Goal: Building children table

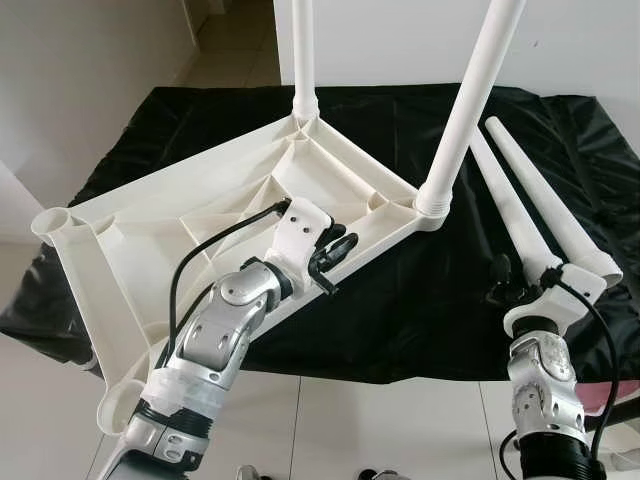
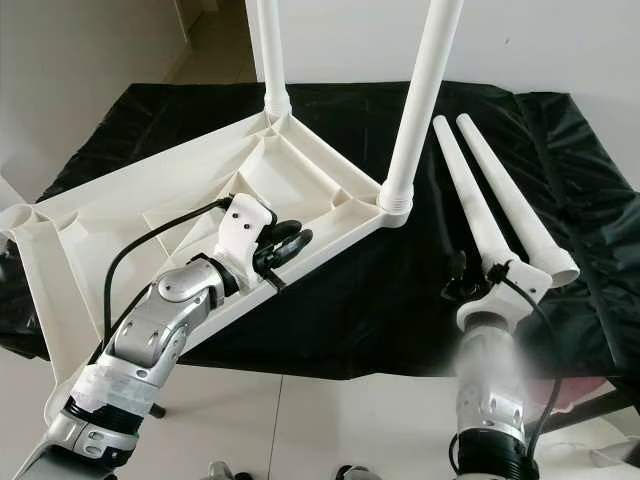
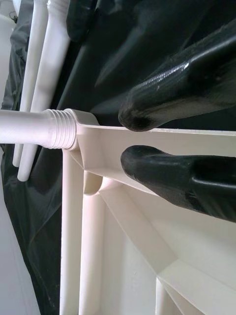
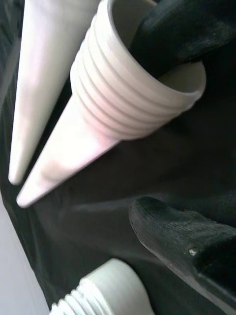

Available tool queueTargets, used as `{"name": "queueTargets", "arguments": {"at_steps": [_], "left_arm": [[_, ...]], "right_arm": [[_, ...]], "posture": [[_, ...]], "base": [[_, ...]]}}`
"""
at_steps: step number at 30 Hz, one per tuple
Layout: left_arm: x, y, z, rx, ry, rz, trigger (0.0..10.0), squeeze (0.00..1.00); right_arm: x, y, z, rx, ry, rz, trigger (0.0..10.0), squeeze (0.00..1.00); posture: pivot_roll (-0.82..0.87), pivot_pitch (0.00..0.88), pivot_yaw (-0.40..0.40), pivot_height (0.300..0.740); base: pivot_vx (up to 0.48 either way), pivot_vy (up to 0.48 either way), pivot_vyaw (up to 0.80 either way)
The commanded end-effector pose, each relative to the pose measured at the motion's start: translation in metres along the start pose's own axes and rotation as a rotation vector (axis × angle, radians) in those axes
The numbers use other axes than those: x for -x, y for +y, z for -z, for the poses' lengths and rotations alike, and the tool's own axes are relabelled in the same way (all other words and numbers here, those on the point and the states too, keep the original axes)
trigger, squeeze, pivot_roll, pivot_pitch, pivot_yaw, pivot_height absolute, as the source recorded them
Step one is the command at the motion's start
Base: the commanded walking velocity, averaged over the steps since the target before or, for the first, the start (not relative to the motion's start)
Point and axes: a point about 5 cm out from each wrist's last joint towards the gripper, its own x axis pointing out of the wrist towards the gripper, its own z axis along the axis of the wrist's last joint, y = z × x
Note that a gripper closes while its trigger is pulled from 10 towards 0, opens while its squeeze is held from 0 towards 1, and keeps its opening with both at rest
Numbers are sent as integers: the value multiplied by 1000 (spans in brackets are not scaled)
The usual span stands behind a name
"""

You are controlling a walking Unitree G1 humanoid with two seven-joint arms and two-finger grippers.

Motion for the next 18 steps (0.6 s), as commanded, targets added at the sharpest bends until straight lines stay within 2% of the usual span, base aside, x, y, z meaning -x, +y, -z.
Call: {"name": "queueTargets", "arguments": {"at_steps": [1,4,5,18], "left_arm": [[0,-3,0,-5,5,49,10000,0],[0,-4,0,-5,5,51,10000,0],[0,-4,0,-6,5,53,10000,0],[-1,-6,0,-1,5,56,10000,0]], "right_arm": [[1,-1,11,-14,58,-13,10000,0],[-1,-1,11,-14,61,-40,9922,0],[-3,-1,10,-15,59,-54,0,0],[-8,4,8,-1,68,-165,0,0]], "posture": [[-11,133,82,740],[-8,129,86,740],[-9,128,87,740],[-11,125,84,740]], "base": [[0,0,0],[0,0,0],[0,0,0],[0,0,0]]}}
